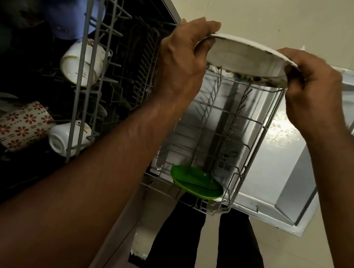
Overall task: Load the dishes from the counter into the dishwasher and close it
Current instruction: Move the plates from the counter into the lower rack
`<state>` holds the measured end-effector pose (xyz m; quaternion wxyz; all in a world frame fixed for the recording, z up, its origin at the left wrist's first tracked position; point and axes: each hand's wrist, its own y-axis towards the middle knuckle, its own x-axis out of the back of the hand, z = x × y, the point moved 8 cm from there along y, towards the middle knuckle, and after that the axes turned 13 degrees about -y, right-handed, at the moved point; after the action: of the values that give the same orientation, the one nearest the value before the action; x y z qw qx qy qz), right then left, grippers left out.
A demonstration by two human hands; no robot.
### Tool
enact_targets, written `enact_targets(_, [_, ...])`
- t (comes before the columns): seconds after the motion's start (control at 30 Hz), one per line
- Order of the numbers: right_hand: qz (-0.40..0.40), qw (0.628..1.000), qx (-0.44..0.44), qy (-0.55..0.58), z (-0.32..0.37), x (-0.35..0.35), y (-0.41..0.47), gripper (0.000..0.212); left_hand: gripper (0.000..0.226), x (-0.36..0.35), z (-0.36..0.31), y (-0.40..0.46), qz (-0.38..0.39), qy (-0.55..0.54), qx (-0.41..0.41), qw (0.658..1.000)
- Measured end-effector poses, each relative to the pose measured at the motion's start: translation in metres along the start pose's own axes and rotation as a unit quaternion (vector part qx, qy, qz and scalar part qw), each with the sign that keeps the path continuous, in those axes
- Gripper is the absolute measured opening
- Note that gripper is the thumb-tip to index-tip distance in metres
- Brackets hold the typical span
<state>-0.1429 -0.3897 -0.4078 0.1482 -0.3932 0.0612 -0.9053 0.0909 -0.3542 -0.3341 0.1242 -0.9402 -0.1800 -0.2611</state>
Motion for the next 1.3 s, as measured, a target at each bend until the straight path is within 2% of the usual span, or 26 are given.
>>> enact_targets(0.1, [0.001, 1.0, -0.018, -0.008, -0.001, -0.006, 0.002, 0.049, 0.046, -0.009, 0.004, -0.001, 0.048, 0.038, 0.034, 0.998])
enact_targets(0.23, [-0.018, 0.996, -0.086, -0.03, -0.013, 0.0, 0.002, 0.053, 0.061, -0.01, -0.006, -0.006, 0.076, 0.055, 0.021, 0.995])
enact_targets(0.37, [-0.009, 0.992, -0.115, -0.049, -0.022, 0.011, -0.01, 0.06, 0.06, -0.006, -0.01, -0.023, 0.087, 0.053, 0.034, 0.994])
enact_targets(0.63, [0.055, 0.993, -0.088, -0.058, 0.018, 0.026, -0.087, 0.058, 0.054, 0.012, -0.027, -0.111, 0.116, 0.069, 0.084, 0.987])
enact_targets(0.83, [0.167, 0.983, 0.016, -0.071, 0.107, 0.041, -0.175, 0.054, 0.058, 0.04, -0.072, -0.197, 0.17, 0.092, 0.094, 0.977])
enact_targets(0.97, [0.213, 0.962, 0.097, -0.139, 0.171, 0.065, -0.22, 0.058, 0.061, 0.079, -0.115, -0.241, 0.159, 0.137, 0.076, 0.975])
enact_targets(1.13, [0.215, 0.931, 0.212, -0.204, 0.248, 0.099, -0.255, 0.06, 0.06, 0.136, -0.162, -0.285, 0.086, 0.158, 0.059, 0.982])
enact_targets(1.3, [0.202, 0.884, 0.346, -0.242, 0.313, 0.108, -0.282, 0.056, 0.064, 0.197, -0.19, -0.324, -0.034, 0.186, 0.031, 0.982])
